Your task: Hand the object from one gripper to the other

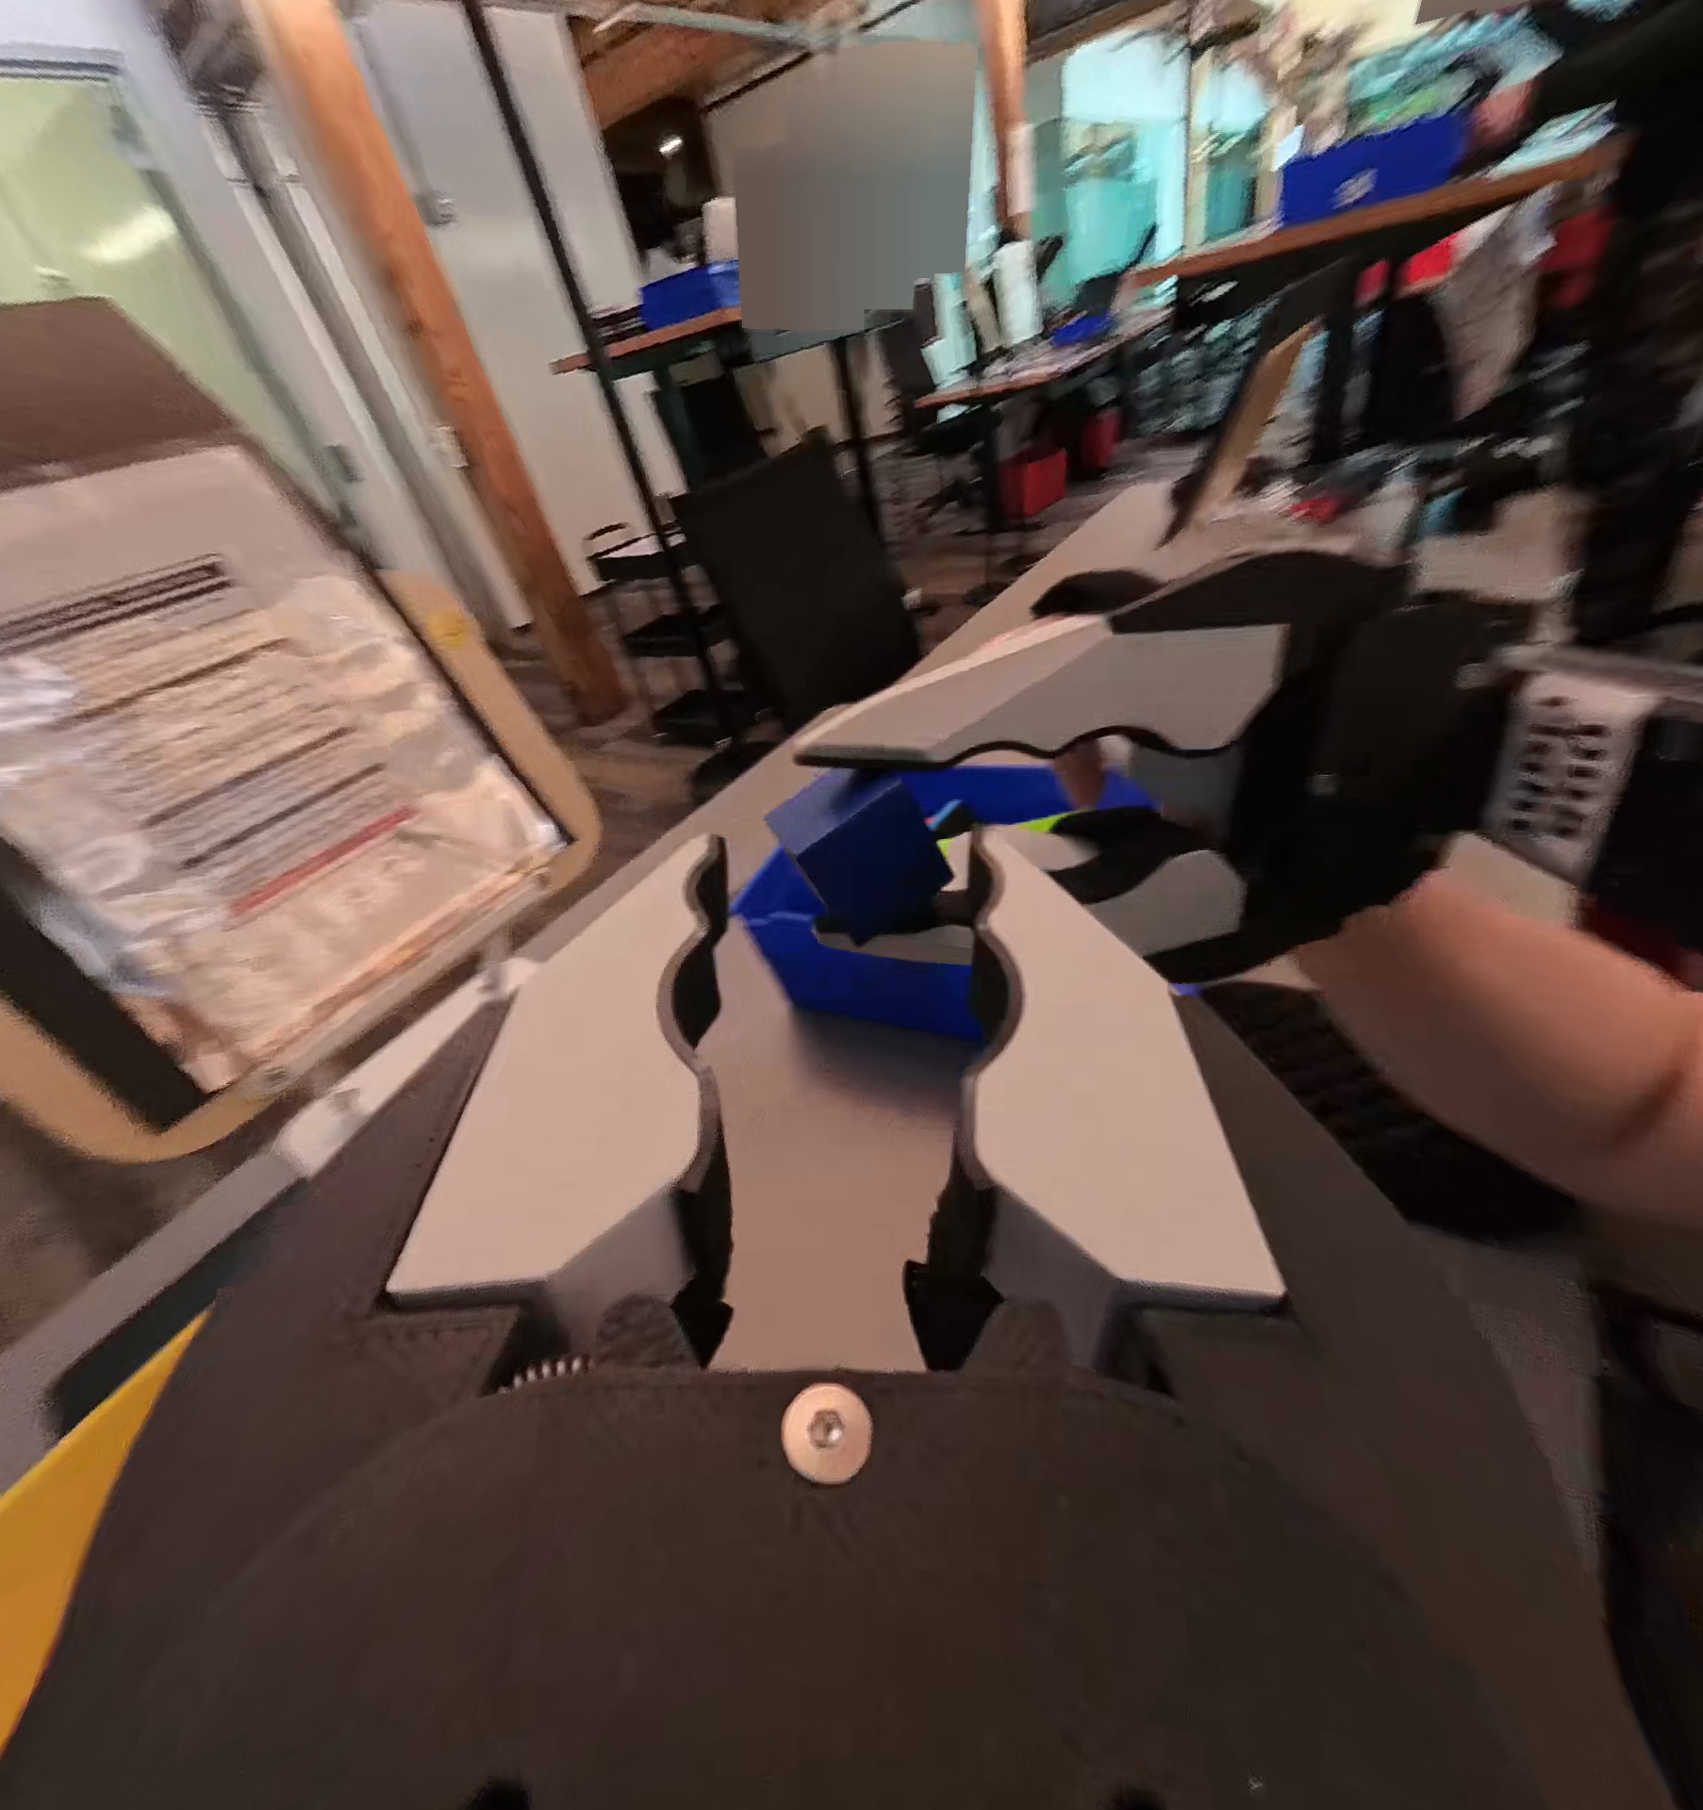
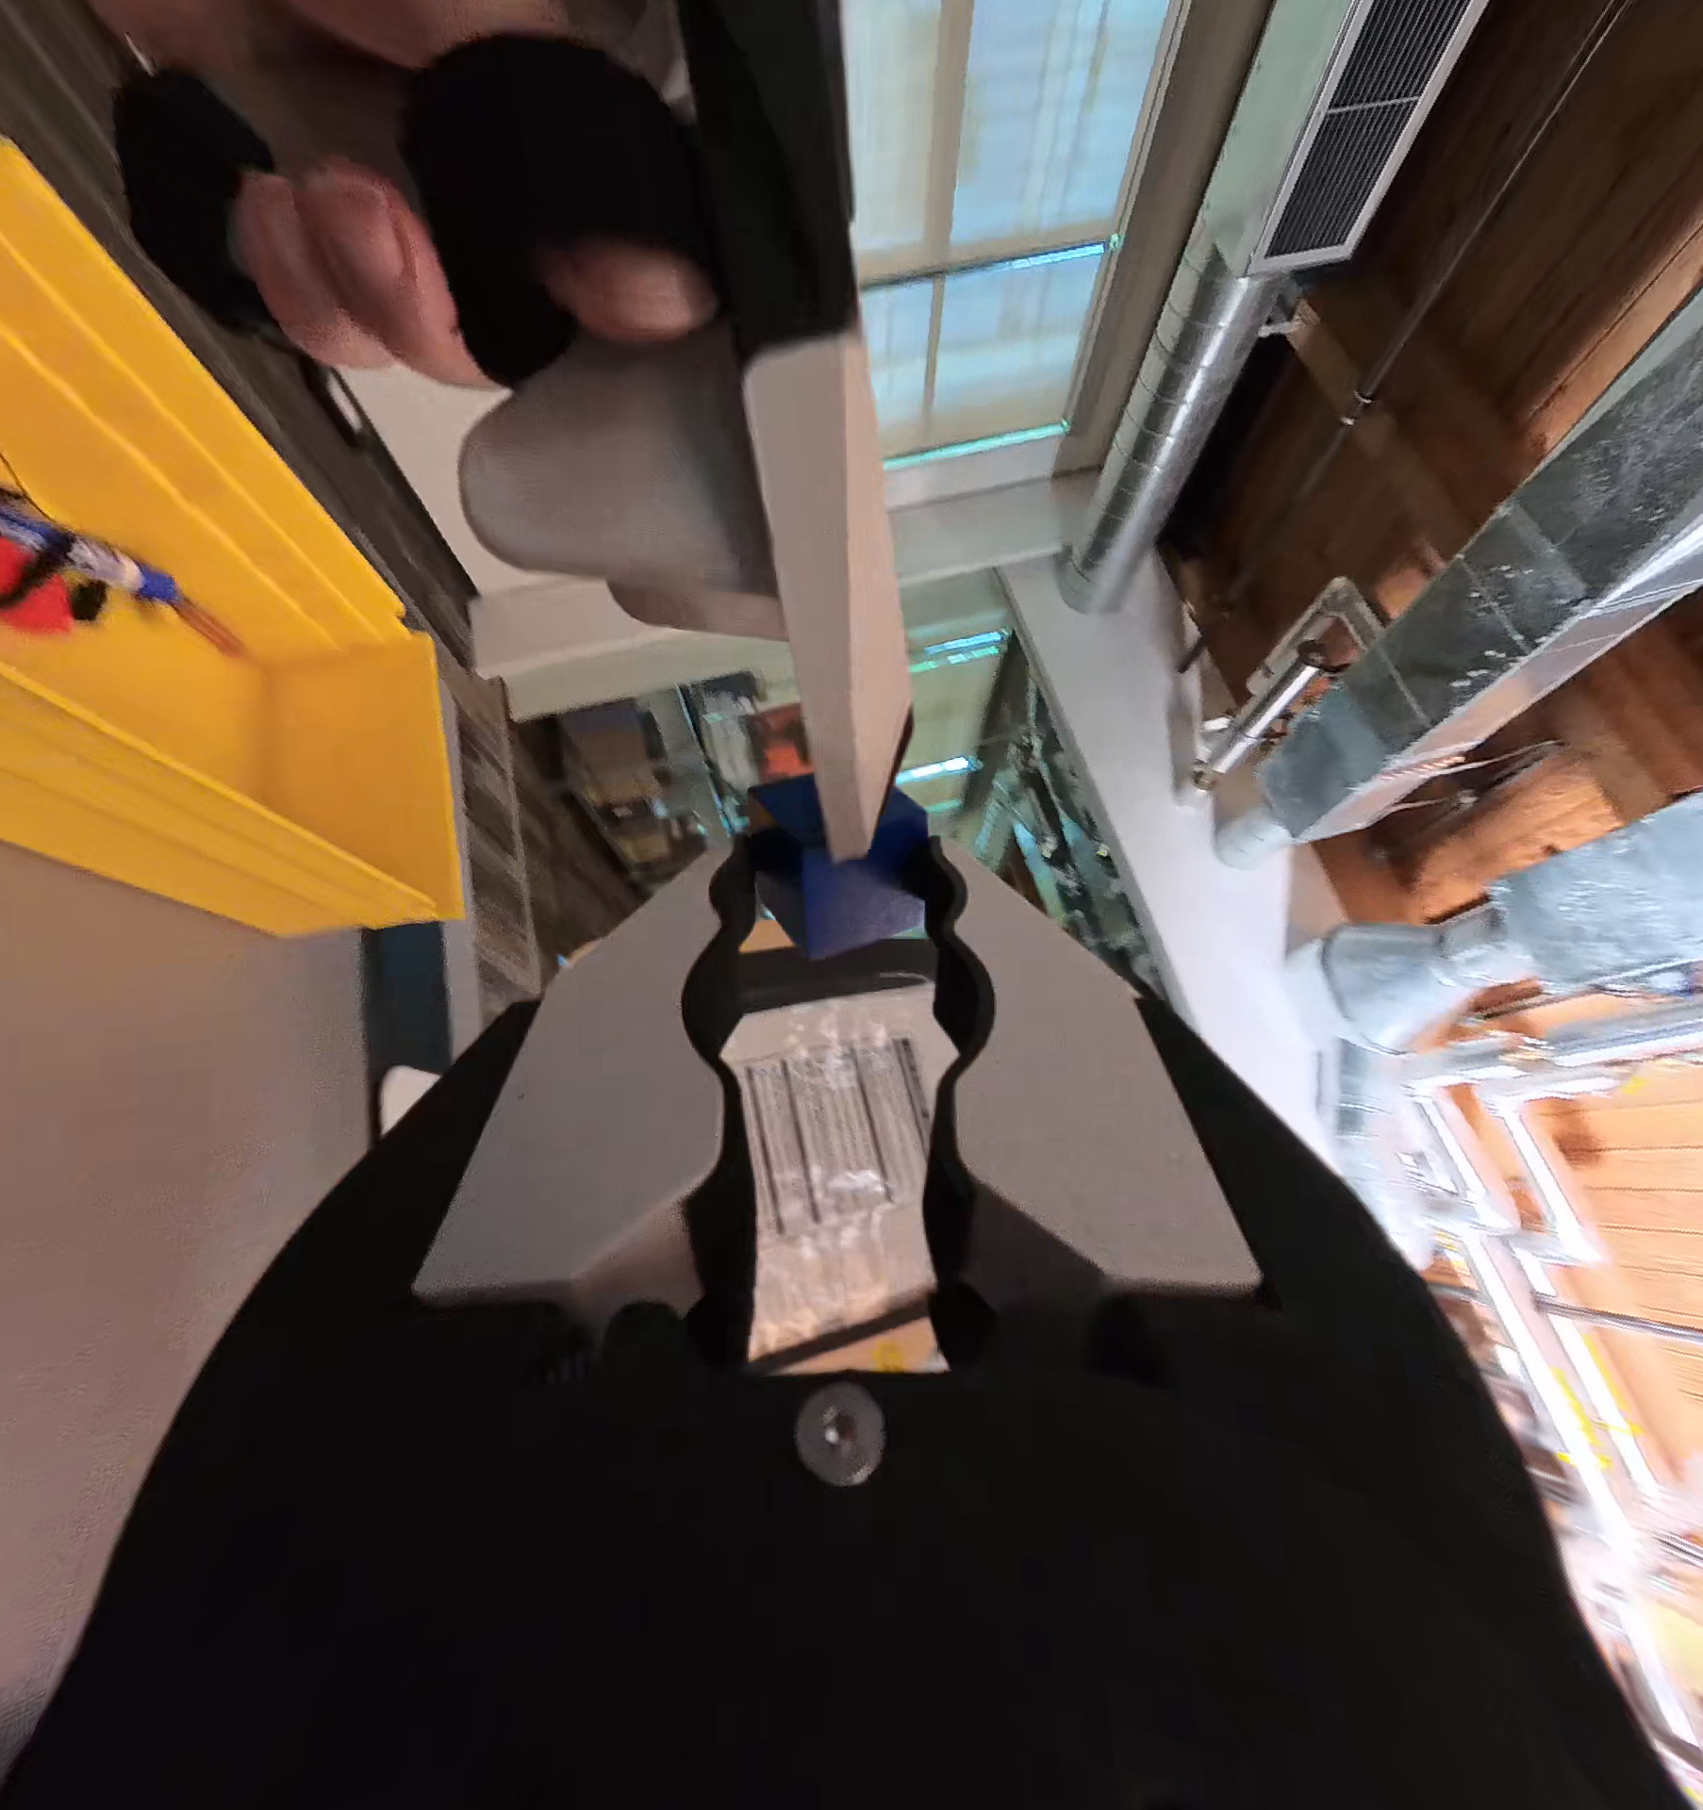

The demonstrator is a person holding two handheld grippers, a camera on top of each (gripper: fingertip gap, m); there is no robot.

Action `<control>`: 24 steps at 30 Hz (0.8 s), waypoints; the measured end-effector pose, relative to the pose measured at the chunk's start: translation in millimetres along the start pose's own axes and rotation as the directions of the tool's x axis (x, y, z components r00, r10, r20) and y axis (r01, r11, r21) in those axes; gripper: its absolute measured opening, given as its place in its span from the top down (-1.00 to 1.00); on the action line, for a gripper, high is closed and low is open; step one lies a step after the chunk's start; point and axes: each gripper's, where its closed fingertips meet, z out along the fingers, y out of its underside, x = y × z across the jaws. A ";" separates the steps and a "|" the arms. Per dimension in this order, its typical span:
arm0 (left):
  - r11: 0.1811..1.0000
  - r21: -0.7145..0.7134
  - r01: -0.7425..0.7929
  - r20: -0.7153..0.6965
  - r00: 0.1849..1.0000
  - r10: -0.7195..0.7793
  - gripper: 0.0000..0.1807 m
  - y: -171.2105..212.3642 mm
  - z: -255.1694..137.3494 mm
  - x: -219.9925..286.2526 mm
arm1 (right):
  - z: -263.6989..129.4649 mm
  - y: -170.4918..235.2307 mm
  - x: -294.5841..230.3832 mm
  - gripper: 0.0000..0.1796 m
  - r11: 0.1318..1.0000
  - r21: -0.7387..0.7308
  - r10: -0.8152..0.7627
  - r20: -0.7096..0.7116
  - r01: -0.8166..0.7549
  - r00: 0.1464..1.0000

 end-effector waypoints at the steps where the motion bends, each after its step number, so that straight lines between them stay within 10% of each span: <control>1: 0.999 -0.028 -0.039 0.052 0.998 0.041 0.52 4.4 2.3 -4.3 | 2.2 1.6 -1.0 0.62 0.999 -0.027 -0.038 -0.014 0.037 0.999; 12: 0.965 -0.099 -0.245 0.246 0.933 0.262 0.61 7.4 7.6 -25.2 | 9.8 10.9 5.4 0.57 0.988 -0.115 -0.112 -0.092 0.101 0.989; 18: 0.979 0.202 0.020 -0.226 0.974 0.027 0.61 -27.2 -19.6 10.8 | -12.3 -10.5 23.1 0.53 0.959 0.194 0.220 -0.045 -0.207 0.975; 21: 0.920 0.376 0.106 -0.388 0.920 0.053 0.62 -47.8 -41.6 18.2 | -27.3 -32.0 32.7 0.57 0.661 0.385 0.591 0.261 -0.644 0.763; 24: 0.896 0.443 0.026 -0.373 0.915 0.158 0.61 -43.7 -44.8 17.2 | -34.8 -45.0 41.3 0.59 0.131 0.188 0.706 0.672 -0.974 0.224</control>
